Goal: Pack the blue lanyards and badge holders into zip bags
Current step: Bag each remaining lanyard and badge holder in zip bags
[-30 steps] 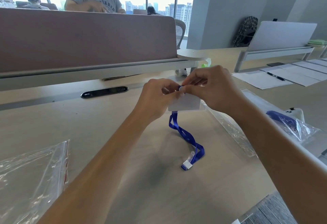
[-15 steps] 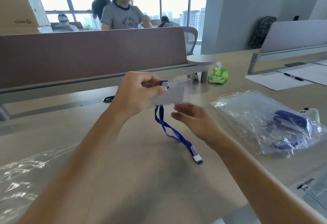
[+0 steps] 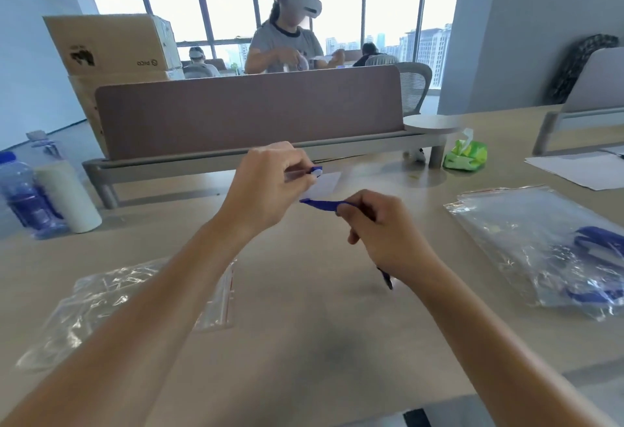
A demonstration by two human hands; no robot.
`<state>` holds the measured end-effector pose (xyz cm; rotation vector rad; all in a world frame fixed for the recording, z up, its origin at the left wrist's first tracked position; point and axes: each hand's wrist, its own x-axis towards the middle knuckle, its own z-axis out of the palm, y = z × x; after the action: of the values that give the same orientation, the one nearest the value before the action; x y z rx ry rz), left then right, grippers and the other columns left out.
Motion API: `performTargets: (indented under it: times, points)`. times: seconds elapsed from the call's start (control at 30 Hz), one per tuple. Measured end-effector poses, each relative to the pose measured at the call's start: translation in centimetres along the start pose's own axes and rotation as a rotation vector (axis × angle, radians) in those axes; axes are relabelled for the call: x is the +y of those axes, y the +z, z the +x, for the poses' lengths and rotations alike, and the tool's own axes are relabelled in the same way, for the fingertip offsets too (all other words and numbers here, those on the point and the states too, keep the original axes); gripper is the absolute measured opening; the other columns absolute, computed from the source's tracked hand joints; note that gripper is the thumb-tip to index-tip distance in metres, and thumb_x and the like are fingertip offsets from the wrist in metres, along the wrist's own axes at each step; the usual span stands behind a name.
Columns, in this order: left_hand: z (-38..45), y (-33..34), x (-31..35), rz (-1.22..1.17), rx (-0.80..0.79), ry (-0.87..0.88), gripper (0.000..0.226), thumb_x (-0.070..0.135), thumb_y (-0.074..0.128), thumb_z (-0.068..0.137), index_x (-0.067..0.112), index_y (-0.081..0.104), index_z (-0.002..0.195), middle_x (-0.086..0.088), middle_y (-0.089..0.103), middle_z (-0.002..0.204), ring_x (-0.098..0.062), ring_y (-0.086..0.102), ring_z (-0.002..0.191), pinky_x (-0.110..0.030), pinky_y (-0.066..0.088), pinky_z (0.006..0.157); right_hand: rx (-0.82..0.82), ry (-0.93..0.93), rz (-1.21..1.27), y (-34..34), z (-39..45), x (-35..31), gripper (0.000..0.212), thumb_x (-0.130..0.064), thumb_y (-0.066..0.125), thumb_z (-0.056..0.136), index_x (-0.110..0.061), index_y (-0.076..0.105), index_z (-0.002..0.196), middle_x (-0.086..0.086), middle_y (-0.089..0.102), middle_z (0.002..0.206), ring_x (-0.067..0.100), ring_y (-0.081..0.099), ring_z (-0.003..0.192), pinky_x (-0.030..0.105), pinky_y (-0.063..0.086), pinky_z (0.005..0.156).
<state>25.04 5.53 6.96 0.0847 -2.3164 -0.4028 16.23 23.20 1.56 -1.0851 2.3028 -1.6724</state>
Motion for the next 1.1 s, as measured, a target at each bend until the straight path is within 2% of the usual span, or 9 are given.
performTargets:
  times: [0.17,0.23,0.33,0.5,0.63,0.77,0.87,1.03,1.1]
  points:
    - [-1.4,1.1,0.9,0.206,-0.107,0.115,0.008,0.024,0.074,0.089,0.016,0.076,0.088,0.003,0.064,0.081,-0.02,0.058,0.068,-0.026,0.038,0.059,0.061,-0.15,-0.049,-3.0,0.1,-2.4,0.014,-0.02,0.061,0.101,-0.024,0.069,0.092,-0.004,0.069,0.071,0.005,0.067,0.06,0.021,0.054,0.061]
    - [-1.8,1.4,1.4,0.22,-0.142,0.119,0.007,0.024,0.077,0.086,0.018,0.078,0.09,0.006,0.067,0.083,-0.017,0.058,0.068,-0.025,0.042,0.06,0.061,-0.191,-0.053,-3.9,0.5,-3.0,0.012,-0.017,0.062,0.1,-0.023,0.071,0.094,-0.005,0.072,0.075,0.01,0.07,0.064,0.027,0.058,0.07]
    - [-2.3,1.9,2.5,0.209,-0.241,0.125,0.01,0.027,0.076,0.085,0.023,0.078,0.094,0.009,0.067,0.087,-0.015,0.06,0.072,-0.032,0.052,0.068,0.003,-0.244,-0.119,-4.9,1.3,-3.9,0.007,-0.016,0.065,0.099,-0.019,0.072,0.1,-0.005,0.074,0.081,0.008,0.07,0.069,0.021,0.056,0.071]
    - [-3.0,2.4,4.2,0.105,-0.299,0.129,0.008,0.024,0.073,0.089,0.023,0.077,0.096,0.01,0.065,0.089,-0.016,0.06,0.075,-0.039,0.054,0.073,-0.017,-0.263,-0.162,-6.0,3.1,-4.1,0.009,-0.021,0.077,0.091,-0.017,0.07,0.095,0.002,0.075,0.077,0.01,0.068,0.061,0.024,0.055,0.065]
    - [-3.0,1.7,4.6,-0.153,-0.359,0.02,0.009,0.018,0.075,0.089,0.021,0.077,0.098,0.013,0.065,0.092,-0.01,0.061,0.087,-0.024,0.052,0.078,-0.128,-0.199,-0.129,-7.0,4.3,-2.9,0.013,-0.021,0.081,0.088,-0.013,0.073,0.095,-0.001,0.077,0.079,0.009,0.063,0.059,0.022,0.056,0.064]
    - [-3.1,1.3,4.3,-0.555,-0.279,-0.175,0.008,0.018,0.078,0.086,0.023,0.077,0.093,0.007,0.075,0.091,-0.012,0.07,0.091,-0.028,0.054,0.088,-0.251,-0.078,0.13,-7.1,4.3,-0.6,0.014,-0.009,0.075,0.091,0.002,0.073,0.099,0.011,0.072,0.086,0.019,0.056,0.071,0.023,0.051,0.066]
    - [-3.0,1.6,3.7,-0.713,-0.138,-0.284,0.009,0.011,0.076,0.087,0.018,0.077,0.092,0.002,0.078,0.091,-0.011,0.068,0.085,-0.03,0.054,0.085,-0.297,0.0,0.254,-6.5,3.7,0.9,0.011,-0.008,0.065,0.099,-0.002,0.073,0.102,0.004,0.072,0.089,0.019,0.06,0.08,0.021,0.052,0.066]
    - [-2.5,2.0,2.4,-0.822,0.05,-0.452,0.014,0.019,0.073,0.088,0.015,0.077,0.101,-0.01,0.076,0.099,-0.021,0.066,0.091,-0.052,0.053,0.096,-0.298,0.072,0.377,-5.4,1.8,2.4,0.013,-0.004,0.057,0.102,0.002,0.069,0.103,0.005,0.062,0.079,0.014,0.045,0.06,0.032,0.035,0.068]
    - [-2.4,2.2,2.0,-0.835,0.103,-0.512,0.012,0.021,0.072,0.088,0.018,0.077,0.098,-0.01,0.075,0.099,-0.023,0.065,0.092,-0.056,0.05,0.099,-0.259,0.062,0.365,-5.0,1.0,2.4,0.016,-0.008,0.057,0.104,-0.005,0.073,0.104,0.005,0.063,0.081,0.014,0.044,0.059,0.026,0.038,0.063]
